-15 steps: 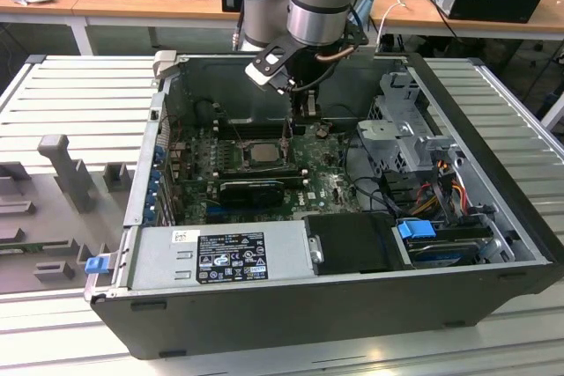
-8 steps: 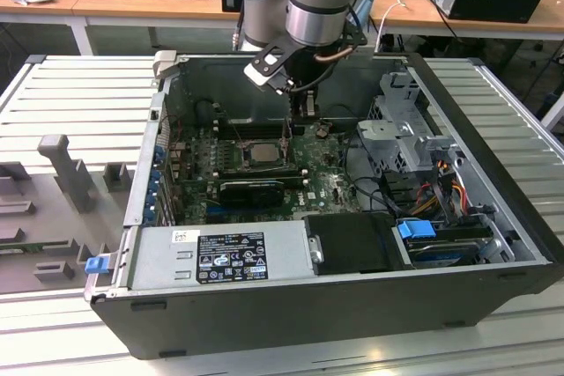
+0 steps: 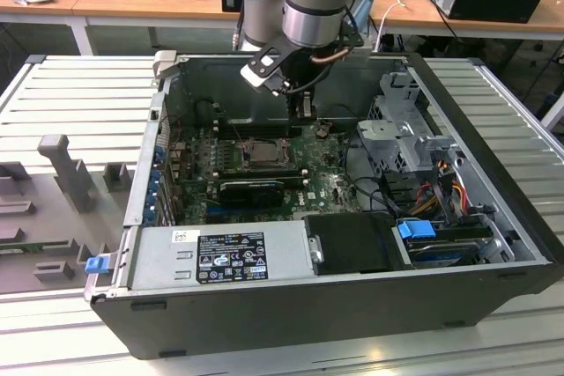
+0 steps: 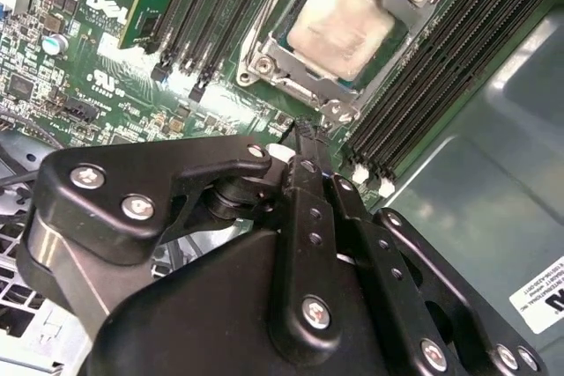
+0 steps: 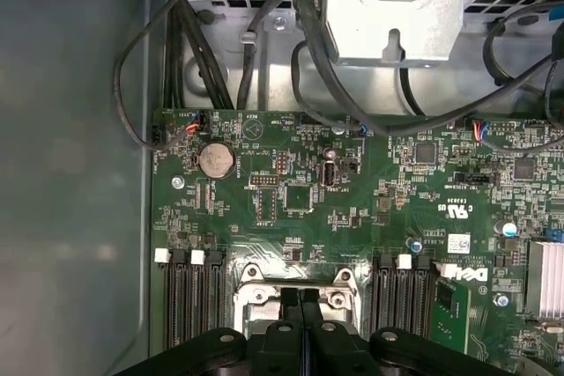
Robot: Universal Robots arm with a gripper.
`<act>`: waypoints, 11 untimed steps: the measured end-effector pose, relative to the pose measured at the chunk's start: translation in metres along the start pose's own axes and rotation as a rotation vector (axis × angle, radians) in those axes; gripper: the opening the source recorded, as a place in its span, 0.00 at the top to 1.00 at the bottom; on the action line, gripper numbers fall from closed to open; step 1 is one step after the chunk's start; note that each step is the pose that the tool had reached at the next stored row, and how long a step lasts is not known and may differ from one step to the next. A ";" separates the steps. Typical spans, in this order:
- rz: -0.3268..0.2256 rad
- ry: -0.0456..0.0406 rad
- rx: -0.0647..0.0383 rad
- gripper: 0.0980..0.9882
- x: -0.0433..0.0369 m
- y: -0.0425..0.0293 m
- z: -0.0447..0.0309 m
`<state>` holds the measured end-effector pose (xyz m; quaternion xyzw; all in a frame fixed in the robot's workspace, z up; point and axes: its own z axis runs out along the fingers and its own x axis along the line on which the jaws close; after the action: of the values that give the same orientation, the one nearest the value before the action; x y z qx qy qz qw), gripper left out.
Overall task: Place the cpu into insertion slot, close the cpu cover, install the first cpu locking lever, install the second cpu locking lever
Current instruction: 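Close the cpu cover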
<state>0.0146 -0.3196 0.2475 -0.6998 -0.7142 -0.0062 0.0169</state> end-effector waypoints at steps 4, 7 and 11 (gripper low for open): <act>0.000 -0.0009 0.000 0.99 -0.0002 -0.0044 0.0095; 0.000 -0.0007 0.000 0.99 -0.0001 -0.0099 0.0131; 0.000 -0.0008 0.000 0.99 0.0003 -0.0272 0.0160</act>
<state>-0.0129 -0.3193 0.2320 -0.6997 -0.7142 -0.0059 0.0167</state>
